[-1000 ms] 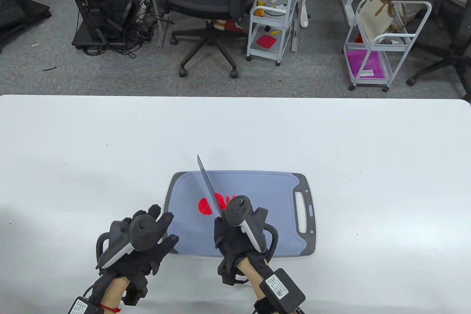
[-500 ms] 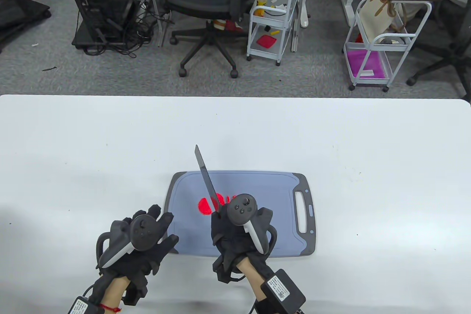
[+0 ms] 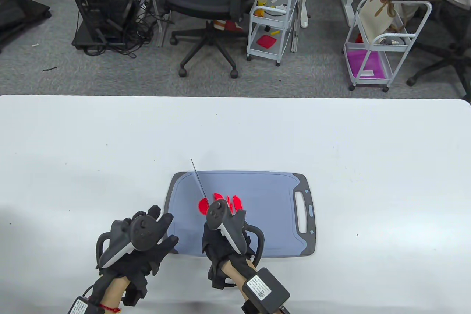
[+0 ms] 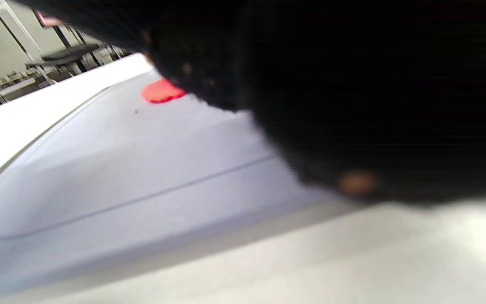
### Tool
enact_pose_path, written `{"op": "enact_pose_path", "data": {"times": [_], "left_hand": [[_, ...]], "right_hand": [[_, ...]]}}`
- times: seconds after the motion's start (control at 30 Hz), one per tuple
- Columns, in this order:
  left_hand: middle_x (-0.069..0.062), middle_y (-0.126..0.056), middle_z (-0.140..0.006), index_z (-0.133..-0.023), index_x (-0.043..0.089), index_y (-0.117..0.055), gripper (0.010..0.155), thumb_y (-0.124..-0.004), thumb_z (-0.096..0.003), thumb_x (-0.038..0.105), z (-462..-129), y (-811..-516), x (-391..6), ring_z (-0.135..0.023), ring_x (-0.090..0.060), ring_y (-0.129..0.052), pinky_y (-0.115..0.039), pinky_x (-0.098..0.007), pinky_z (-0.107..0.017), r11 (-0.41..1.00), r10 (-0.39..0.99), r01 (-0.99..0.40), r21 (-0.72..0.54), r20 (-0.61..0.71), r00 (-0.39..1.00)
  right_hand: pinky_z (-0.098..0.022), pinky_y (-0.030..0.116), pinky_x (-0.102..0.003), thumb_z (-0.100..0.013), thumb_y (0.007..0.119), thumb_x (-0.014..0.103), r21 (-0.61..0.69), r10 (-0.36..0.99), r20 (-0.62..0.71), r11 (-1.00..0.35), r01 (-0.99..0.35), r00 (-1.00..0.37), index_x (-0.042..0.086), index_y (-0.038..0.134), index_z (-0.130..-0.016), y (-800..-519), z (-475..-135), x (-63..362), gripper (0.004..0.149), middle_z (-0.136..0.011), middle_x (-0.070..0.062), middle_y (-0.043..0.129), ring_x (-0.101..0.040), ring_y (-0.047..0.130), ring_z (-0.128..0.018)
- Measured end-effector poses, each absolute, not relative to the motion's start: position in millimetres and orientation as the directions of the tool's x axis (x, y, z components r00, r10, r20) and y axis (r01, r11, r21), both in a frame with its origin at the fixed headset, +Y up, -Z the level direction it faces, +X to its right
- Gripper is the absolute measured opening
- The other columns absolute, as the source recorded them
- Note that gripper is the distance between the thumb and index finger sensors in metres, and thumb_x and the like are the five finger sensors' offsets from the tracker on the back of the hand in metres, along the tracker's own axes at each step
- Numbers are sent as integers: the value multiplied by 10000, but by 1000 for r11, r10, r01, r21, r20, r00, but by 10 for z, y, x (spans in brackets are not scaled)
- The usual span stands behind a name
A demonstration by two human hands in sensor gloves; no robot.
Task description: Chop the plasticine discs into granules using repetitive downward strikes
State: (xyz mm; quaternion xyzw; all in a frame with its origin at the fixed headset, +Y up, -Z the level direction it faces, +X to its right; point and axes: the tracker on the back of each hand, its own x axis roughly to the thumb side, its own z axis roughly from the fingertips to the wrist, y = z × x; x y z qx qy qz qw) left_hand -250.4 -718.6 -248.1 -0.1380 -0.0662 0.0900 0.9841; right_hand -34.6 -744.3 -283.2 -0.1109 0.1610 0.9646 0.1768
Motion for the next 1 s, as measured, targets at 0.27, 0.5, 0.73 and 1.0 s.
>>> {"op": "enact_pose_path", "data": {"times": [0.27, 0.5, 0.73, 1.0], "left_hand": [[-52, -506, -1289, -1131, 371, -626, 720, -592, -481, 680, -2480, -7196, -2471, -1121, -482, -587, -452, -693, -757, 939, 212, -168, -300, 119, 970], [-54, -507, -1288, -1131, 369, -626, 722, -594, -481, 679, -2494, -7178, -2524, -1121, -484, -584, -448, -694, -757, 945, 206, -171, -278, 102, 973], [-52, -509, -1288, -1131, 370, -627, 721, -594, -480, 679, -2480, -7191, -2486, -1122, -482, -585, -449, -693, -757, 947, 186, -148, -285, 111, 976], [-52, -504, -1289, -1131, 370, -625, 721, -593, -480, 679, -2483, -7200, -2462, -1121, -485, -582, -448, -693, -756, 942, 207, -163, -293, 124, 970]], "right_hand": [[21, 856, -465, -506, 754, 455, 238, 336, -261, -886, -398, -905, 70, 771, -790, -7526, -2893, -296, 479, -367, 52, 974, -261, 1084, 55], [19, 848, -461, -501, 780, 455, 206, 358, -214, -893, -400, -909, 73, 812, -796, -7398, -2825, -210, 484, -371, 43, 993, -262, 1073, 56], [15, 854, -459, -498, 784, 458, 197, 280, -174, -929, -312, -944, 79, 817, -795, -7437, -2786, -318, 483, -375, 43, 998, -258, 1079, 49], [18, 853, -473, -509, 751, 454, 247, 297, -212, -906, -345, -931, 67, 767, -785, -7509, -2888, -368, 476, -361, 52, 973, -271, 1083, 52]]}}
